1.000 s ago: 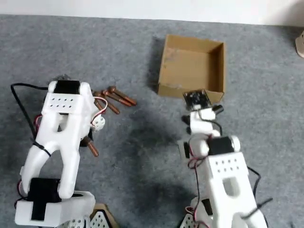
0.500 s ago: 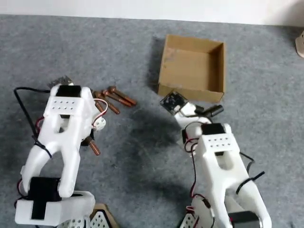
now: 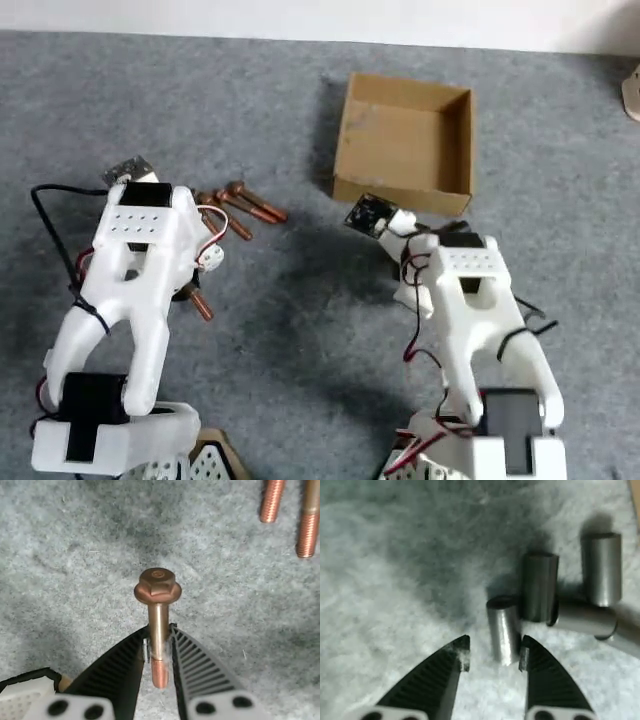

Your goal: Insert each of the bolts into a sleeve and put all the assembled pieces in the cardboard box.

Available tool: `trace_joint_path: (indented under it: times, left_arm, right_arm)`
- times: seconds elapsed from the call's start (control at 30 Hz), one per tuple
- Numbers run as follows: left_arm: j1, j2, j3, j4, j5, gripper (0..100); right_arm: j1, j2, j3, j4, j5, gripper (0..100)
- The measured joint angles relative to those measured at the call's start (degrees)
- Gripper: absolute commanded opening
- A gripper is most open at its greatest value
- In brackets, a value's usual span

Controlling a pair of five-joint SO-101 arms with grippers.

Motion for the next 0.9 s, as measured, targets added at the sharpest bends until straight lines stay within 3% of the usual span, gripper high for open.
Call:
trace_joint_path:
  times: [0.13, 0.23, 0.43, 0.63, 0.9]
  left_arm:
    - [0.00, 0.00, 0.26, 0.00, 0.00, 1]
    - [0.00, 0.00, 0.35, 0.00, 0.00, 1]
    - [0.00, 0.00, 0.35, 0.53, 0.00, 1]
    - [0.70, -4.22, 0.53, 6.77, 0.00, 1]
    - [7.21, -20.48, 9.76, 7.30, 0.00, 1]
  right_arm:
    - [0.18, 6.59, -0.18, -4.13, 0.26, 13.8]
    - [0.18, 10.64, -0.62, -6.42, 0.26, 0.0]
    - [0.26, 11.52, -1.05, -7.82, -3.87, 0.5]
    - [-1.05, 0.62, 3.78, -8.44, -11.87, 0.5]
    - [-6.77, -28.57, 20.84, -8.88, -20.13, 0.5]
